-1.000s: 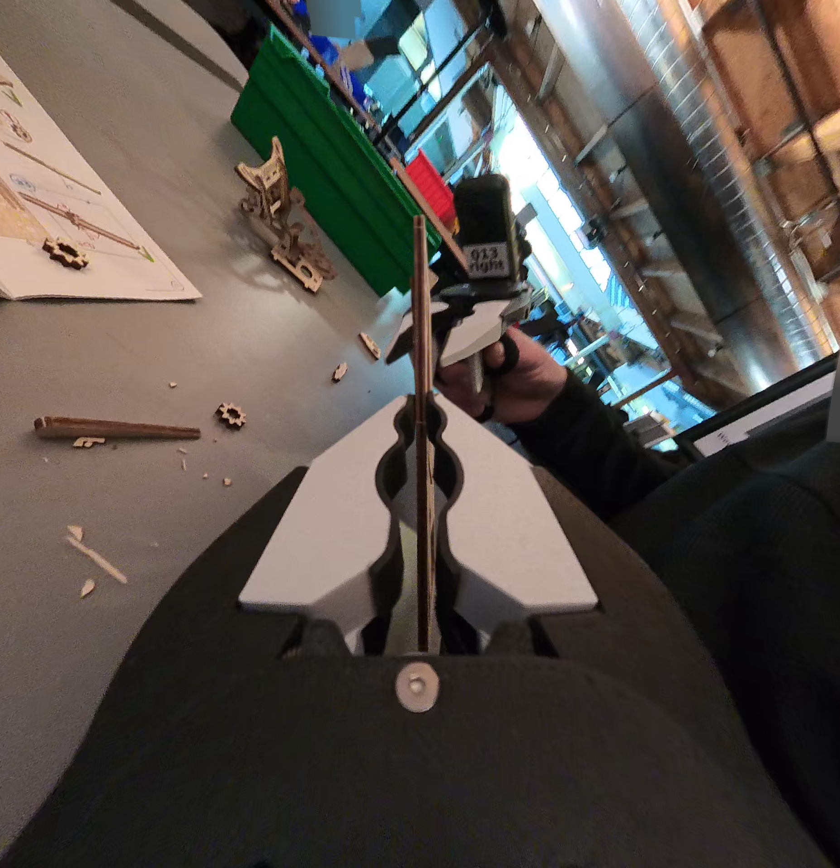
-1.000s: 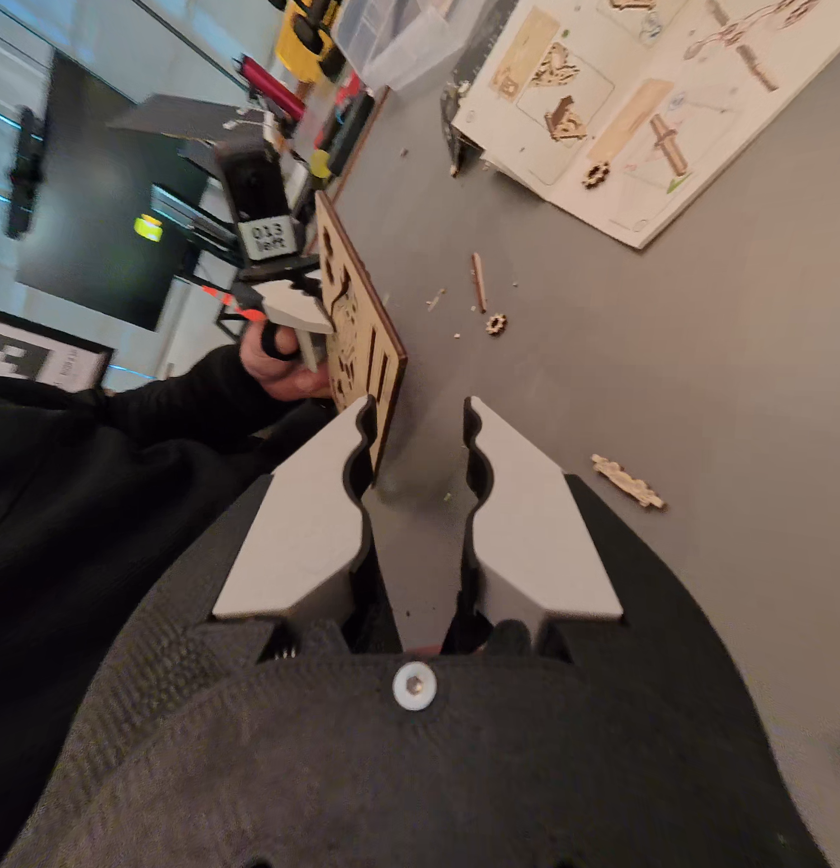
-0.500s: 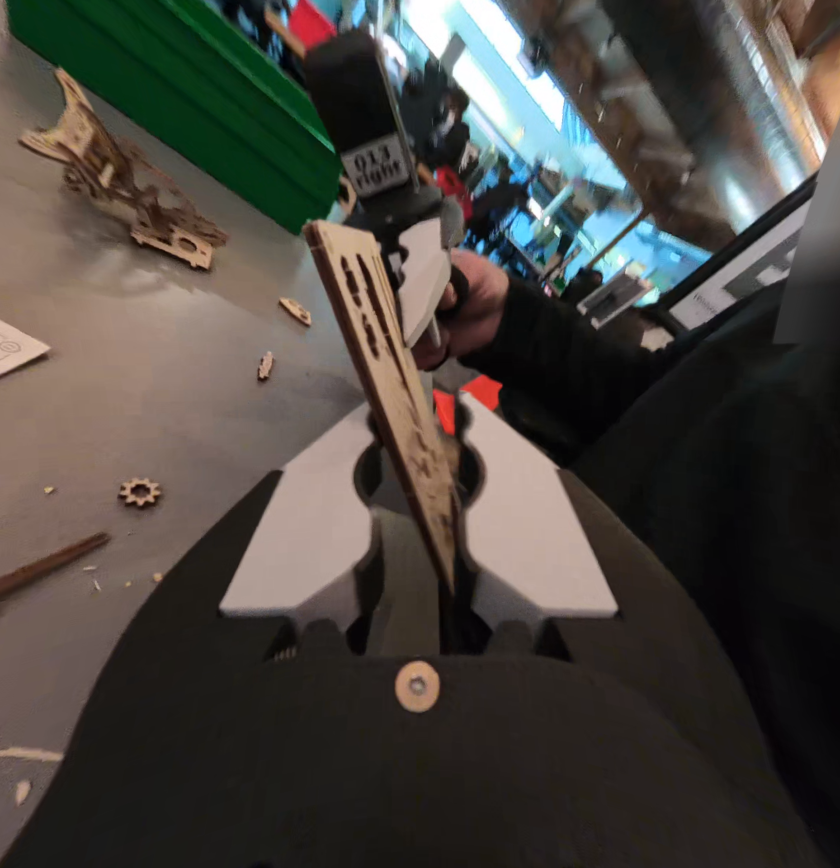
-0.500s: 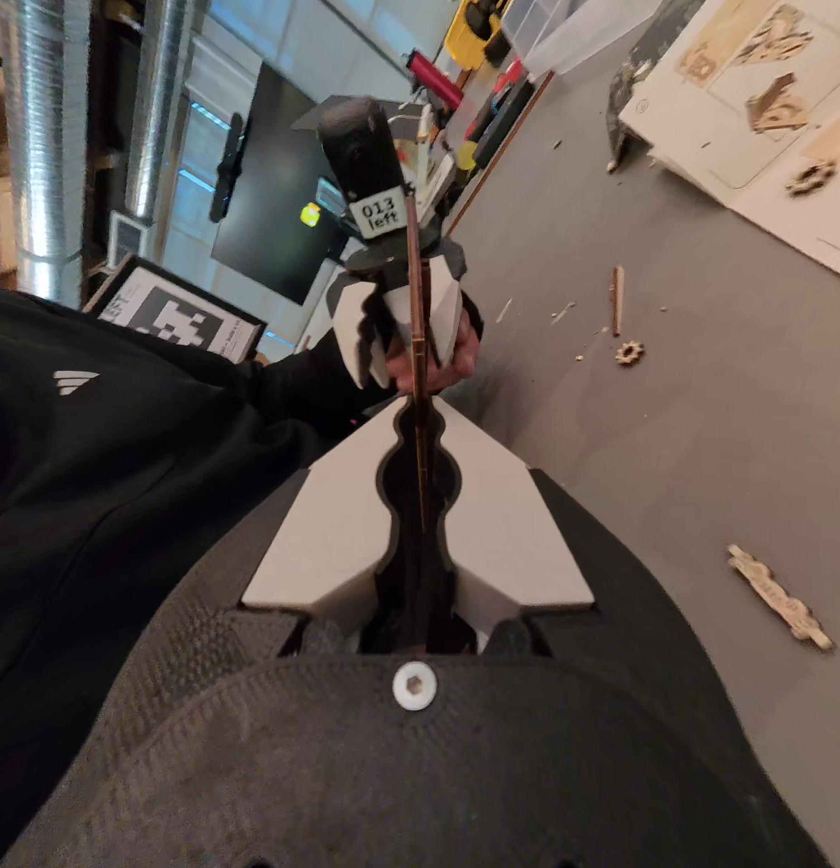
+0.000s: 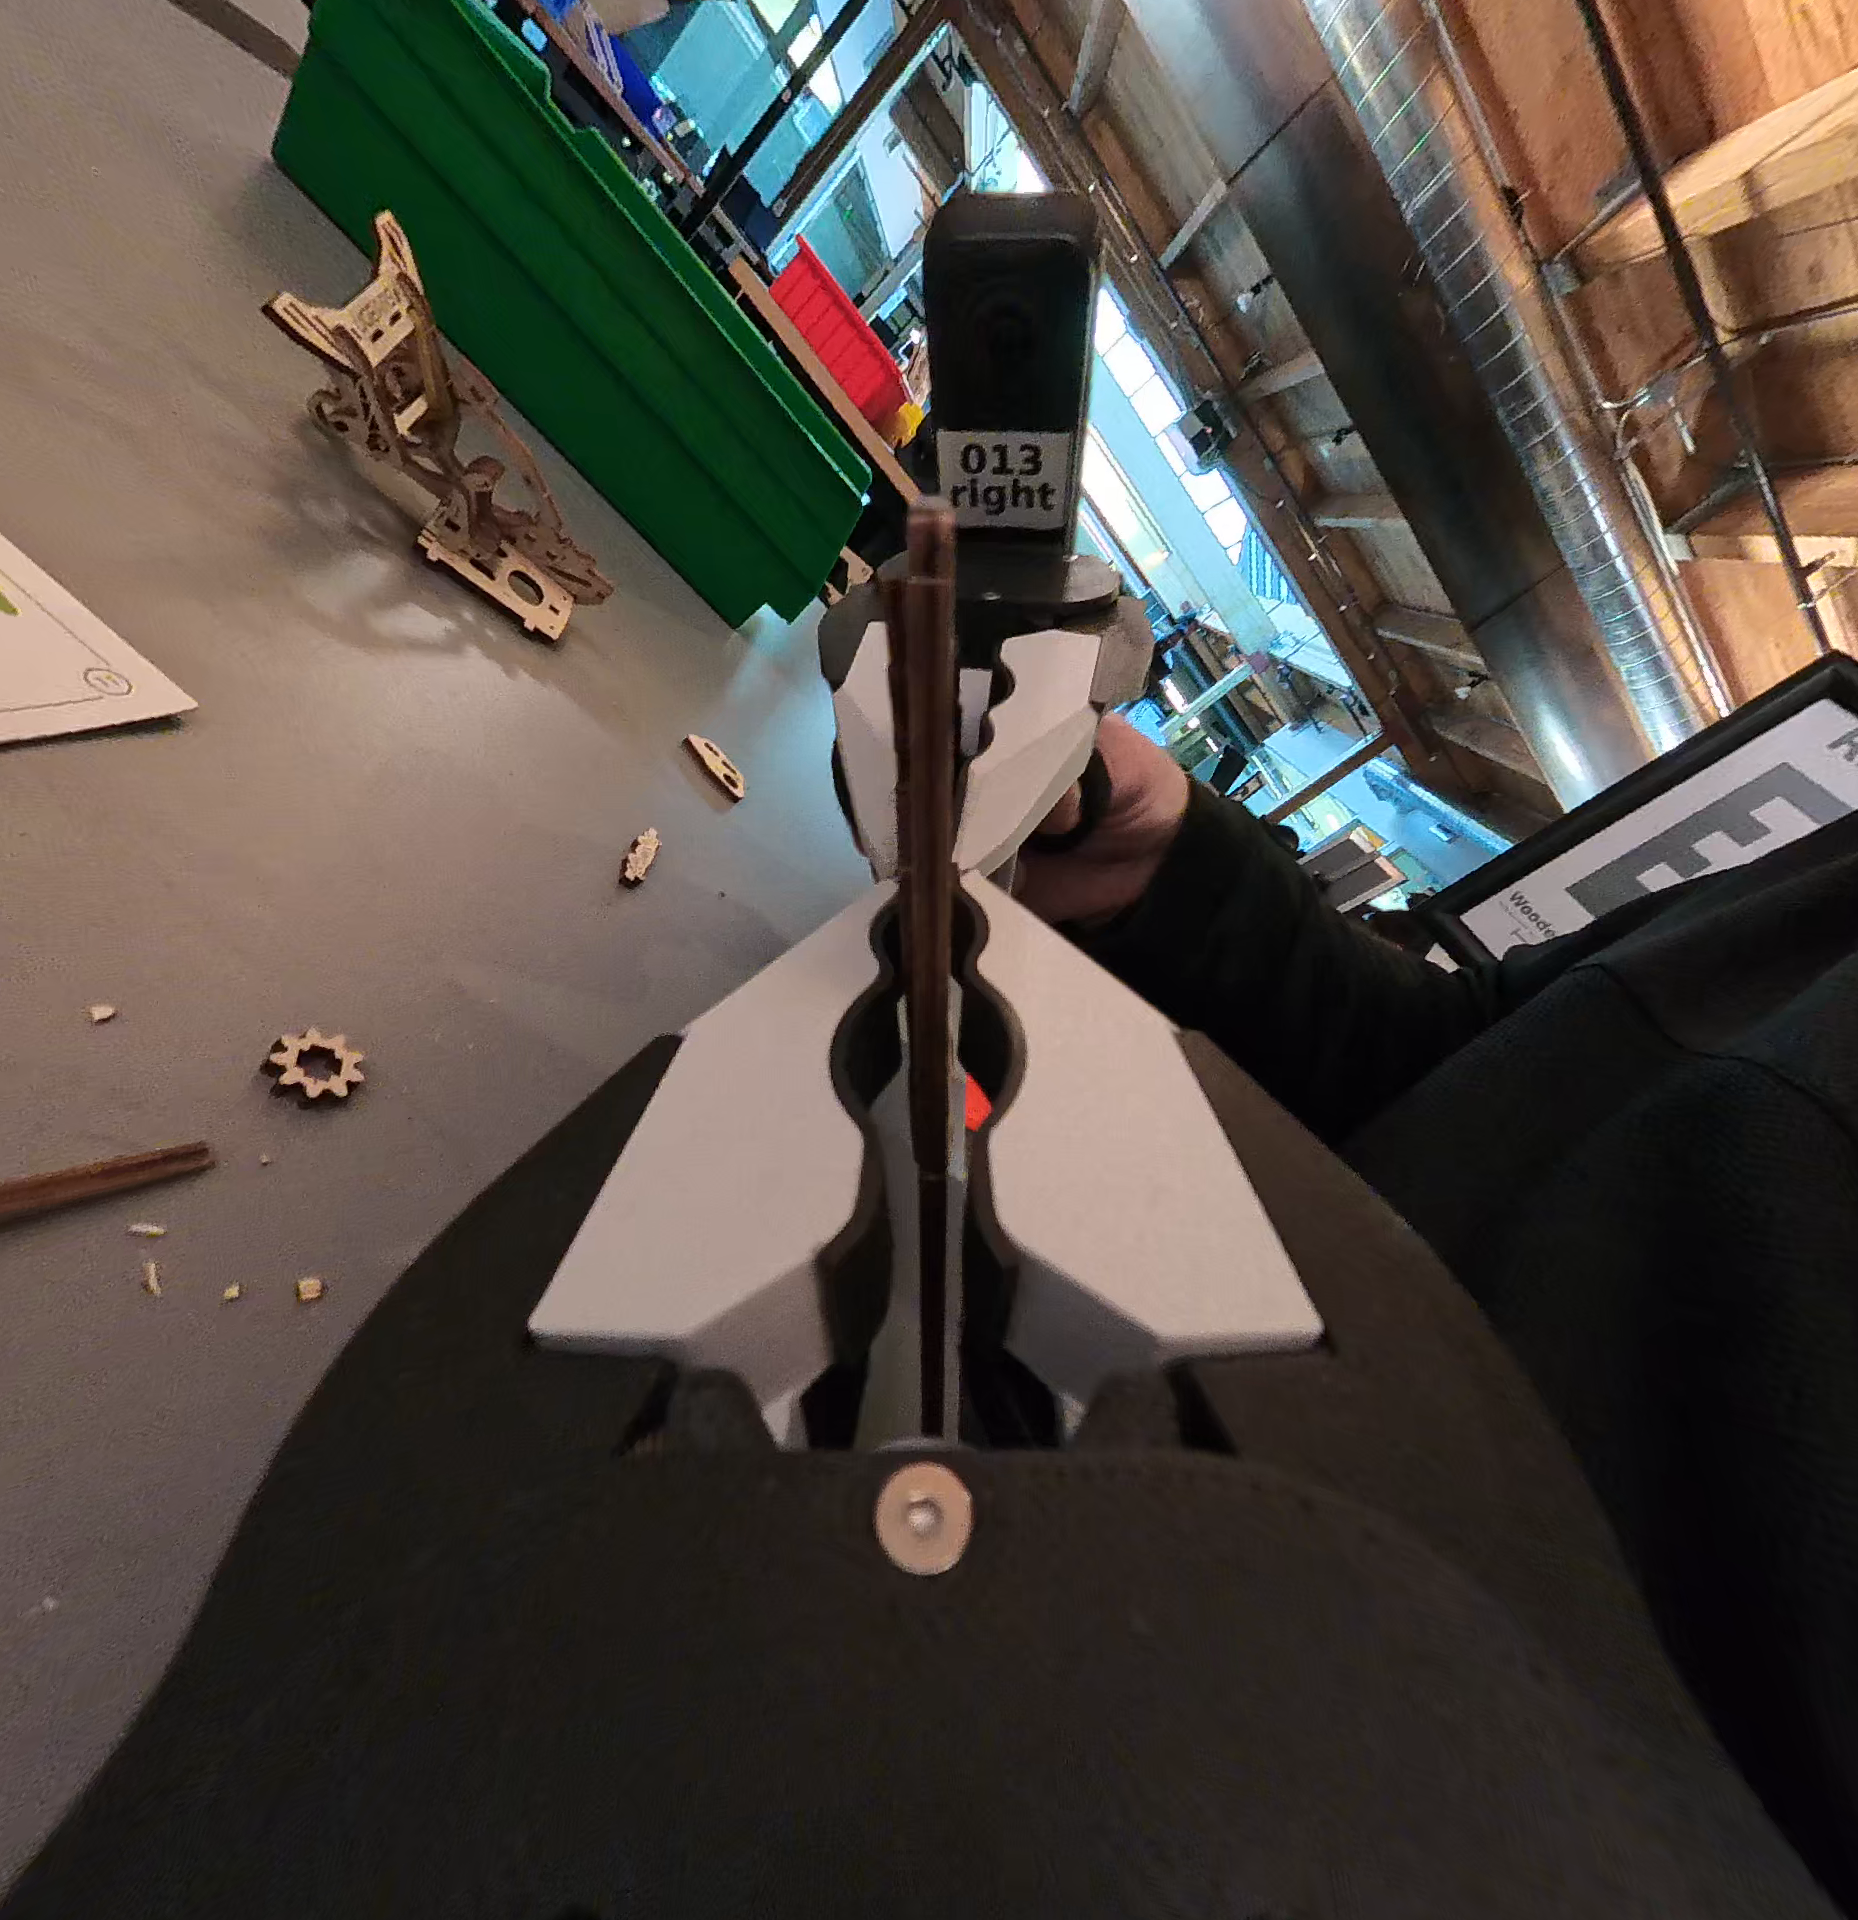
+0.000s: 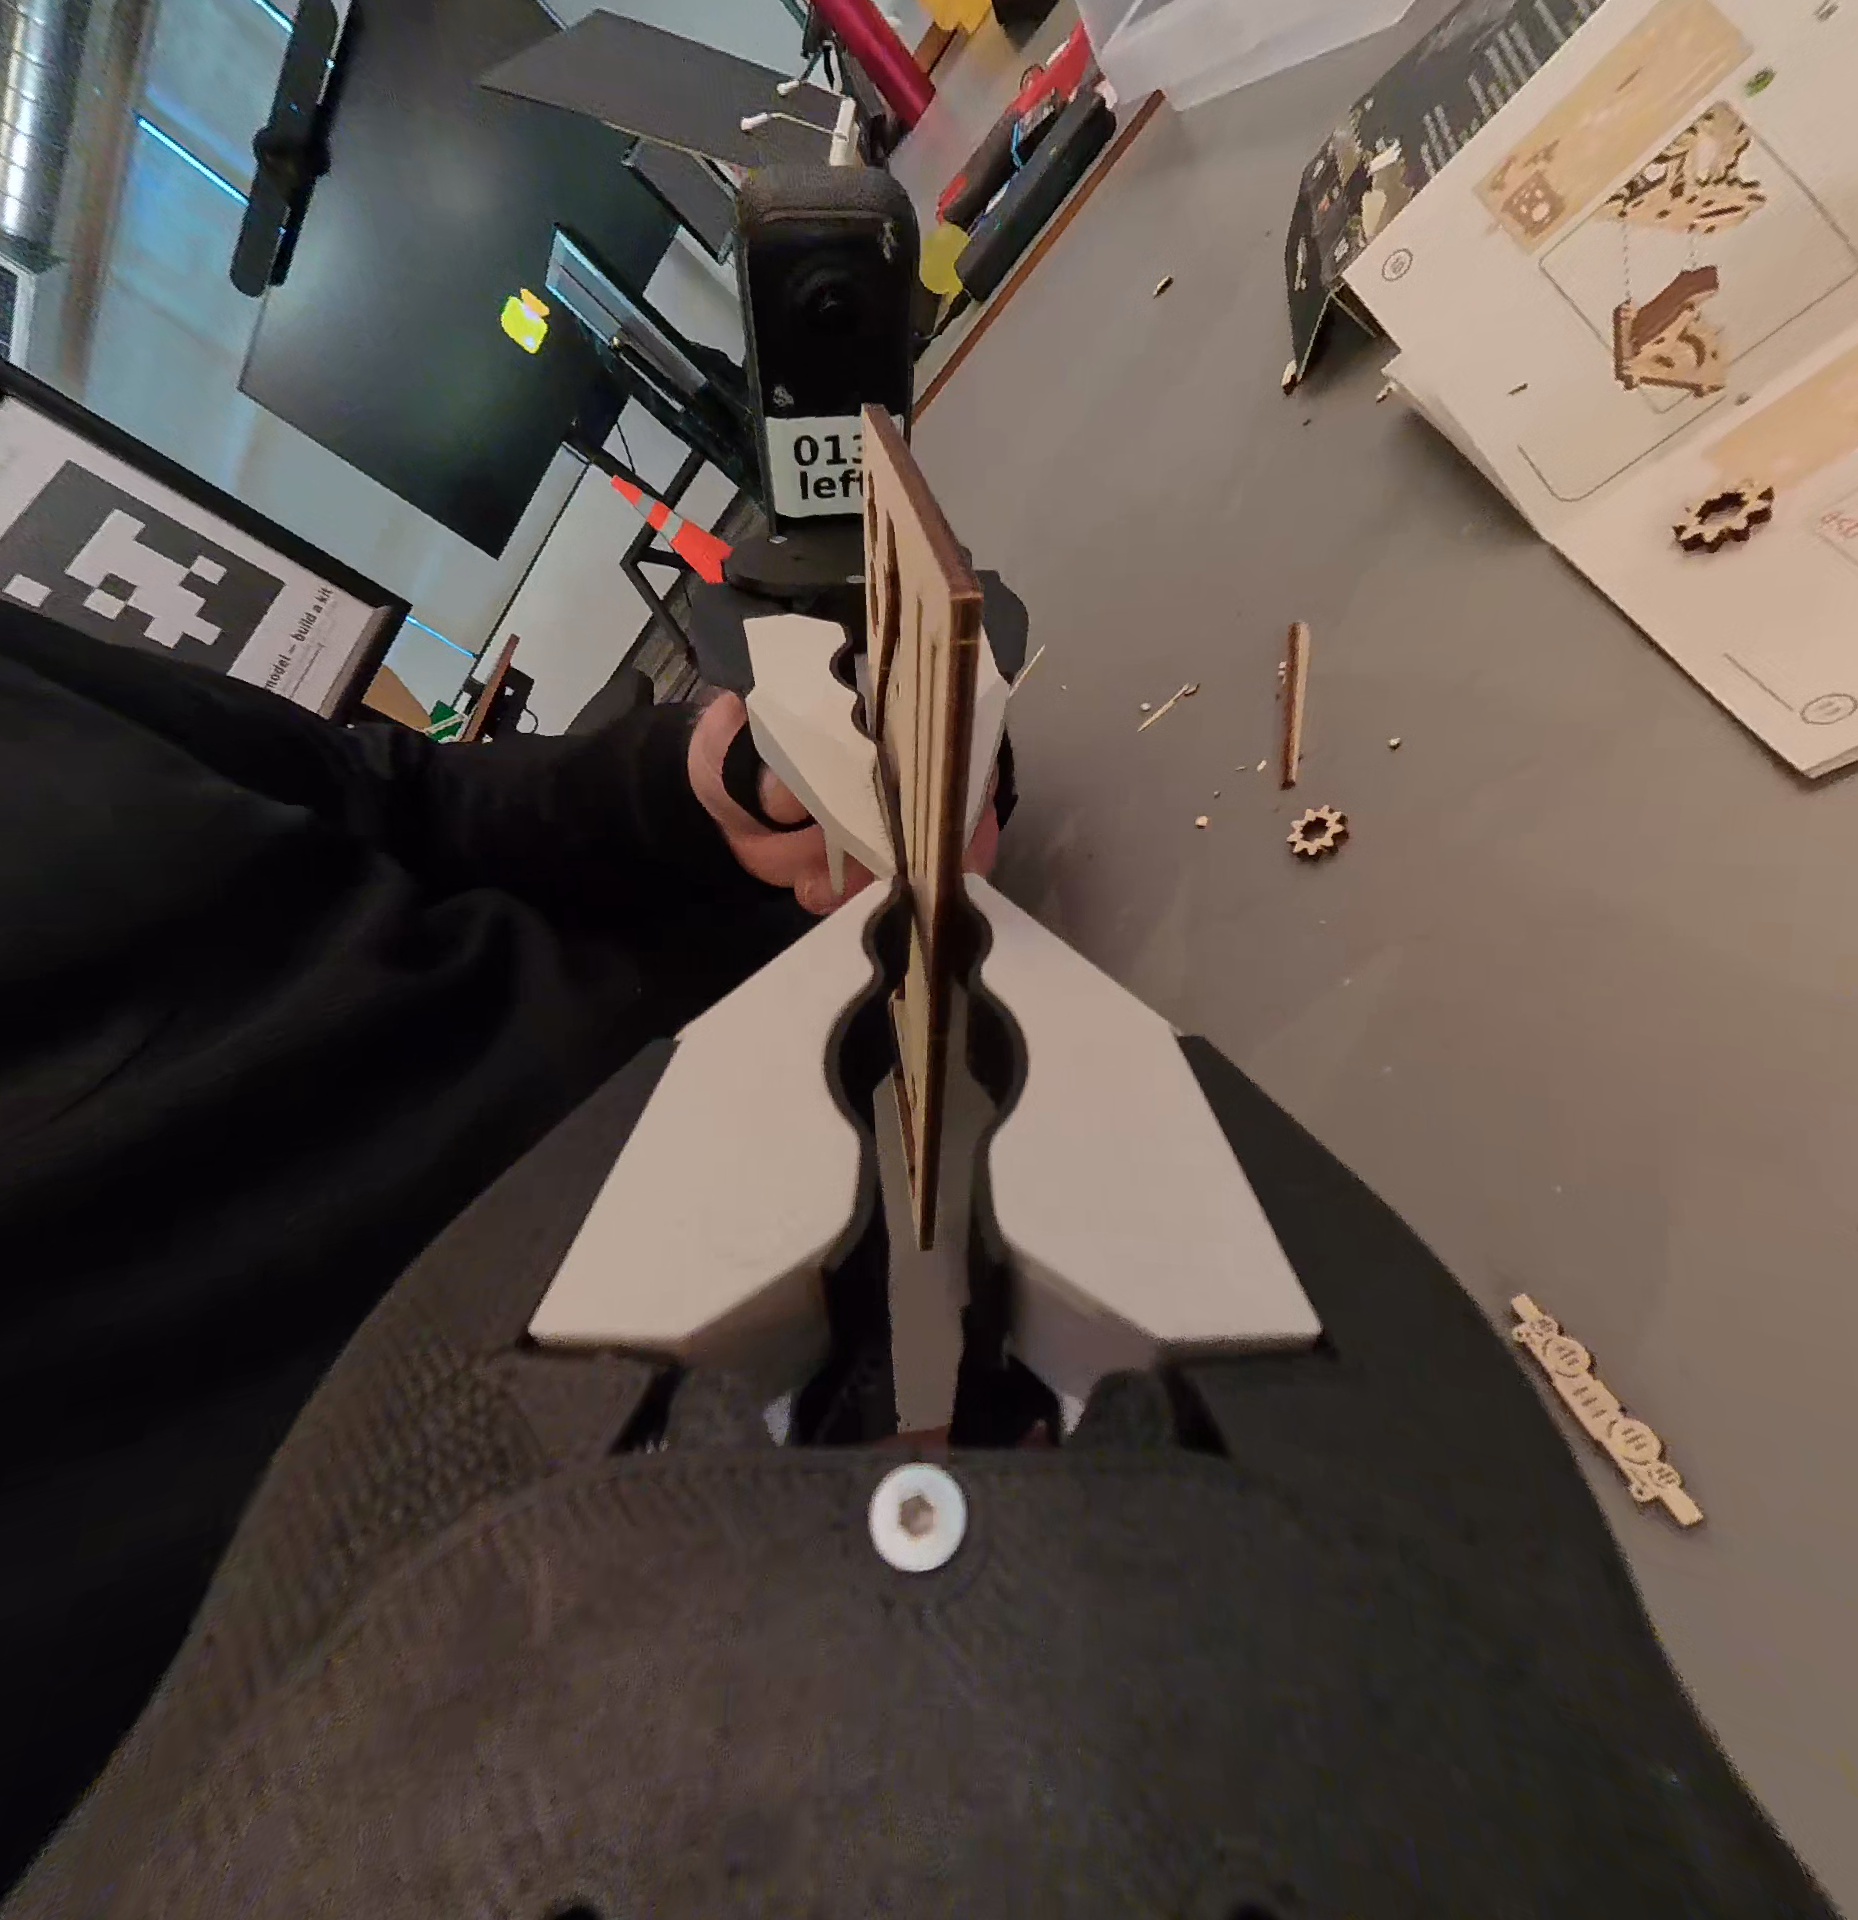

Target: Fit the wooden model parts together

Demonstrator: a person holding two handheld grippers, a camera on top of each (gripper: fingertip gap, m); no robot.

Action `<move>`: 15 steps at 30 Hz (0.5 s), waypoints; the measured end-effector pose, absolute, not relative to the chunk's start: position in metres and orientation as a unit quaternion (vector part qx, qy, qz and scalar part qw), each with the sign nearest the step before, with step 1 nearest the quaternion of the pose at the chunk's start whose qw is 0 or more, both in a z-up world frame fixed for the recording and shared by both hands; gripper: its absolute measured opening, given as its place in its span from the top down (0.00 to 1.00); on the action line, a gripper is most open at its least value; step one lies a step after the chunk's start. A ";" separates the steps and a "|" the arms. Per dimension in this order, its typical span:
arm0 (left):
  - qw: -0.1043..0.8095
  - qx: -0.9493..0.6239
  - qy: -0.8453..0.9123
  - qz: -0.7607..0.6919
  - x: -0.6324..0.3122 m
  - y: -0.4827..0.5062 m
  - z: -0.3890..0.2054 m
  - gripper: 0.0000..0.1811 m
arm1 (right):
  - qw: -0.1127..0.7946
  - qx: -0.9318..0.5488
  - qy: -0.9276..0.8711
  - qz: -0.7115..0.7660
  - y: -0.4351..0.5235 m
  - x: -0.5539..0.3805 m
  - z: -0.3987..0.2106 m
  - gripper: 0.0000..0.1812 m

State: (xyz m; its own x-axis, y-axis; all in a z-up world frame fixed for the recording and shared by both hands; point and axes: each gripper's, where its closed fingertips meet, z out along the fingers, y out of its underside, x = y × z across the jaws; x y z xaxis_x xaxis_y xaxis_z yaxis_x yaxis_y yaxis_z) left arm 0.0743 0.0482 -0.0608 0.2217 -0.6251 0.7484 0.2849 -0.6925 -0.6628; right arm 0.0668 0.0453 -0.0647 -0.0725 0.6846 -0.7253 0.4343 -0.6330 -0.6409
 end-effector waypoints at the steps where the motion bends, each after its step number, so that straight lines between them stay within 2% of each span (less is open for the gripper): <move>1: 0.372 -0.682 0.122 -0.617 0.074 0.048 -0.059 0.99 | 0.105 -0.670 -0.414 0.607 0.045 0.067 -0.064 0.98; 8: 0.400 -0.645 0.094 -0.645 0.073 0.050 -0.047 1.00 | 0.097 -0.639 -0.380 0.662 0.046 0.067 -0.050 1.00; 15: 0.454 -0.660 0.074 -0.594 0.071 0.060 -0.048 0.99 | 0.121 -0.647 -0.349 0.667 0.057 0.064 -0.047 0.99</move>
State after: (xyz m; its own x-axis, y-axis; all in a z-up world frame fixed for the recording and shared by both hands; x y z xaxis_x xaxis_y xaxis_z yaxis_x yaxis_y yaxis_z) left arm 0.0707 0.0599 -0.0479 0.2824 -0.6373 0.7170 0.4409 -0.5776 -0.6870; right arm 0.0644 0.0566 -0.0469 -0.1340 0.6132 -0.7785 0.2898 -0.7270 -0.6225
